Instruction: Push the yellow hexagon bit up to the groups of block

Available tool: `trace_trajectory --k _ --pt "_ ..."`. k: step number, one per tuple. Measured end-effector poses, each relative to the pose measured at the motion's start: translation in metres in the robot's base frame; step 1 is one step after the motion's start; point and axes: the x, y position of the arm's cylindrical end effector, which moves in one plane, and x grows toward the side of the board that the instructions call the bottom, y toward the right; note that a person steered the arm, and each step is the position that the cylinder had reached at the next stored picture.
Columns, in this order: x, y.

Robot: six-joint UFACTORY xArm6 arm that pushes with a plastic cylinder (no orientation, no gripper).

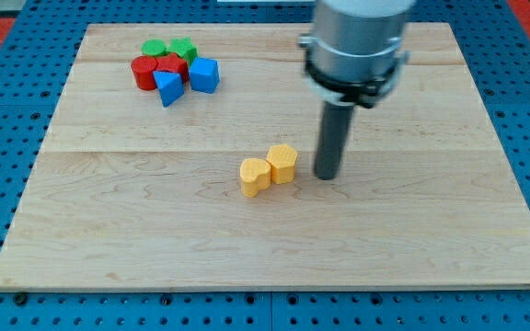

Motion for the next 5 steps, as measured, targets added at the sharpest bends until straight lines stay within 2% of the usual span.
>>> trace_trajectory --k 1,3,4,5 --pt "-0.045 -0.075" --pt "0.009 -0.062" --pt "-0.001 -0.116" --pt "-0.047 -0.126"
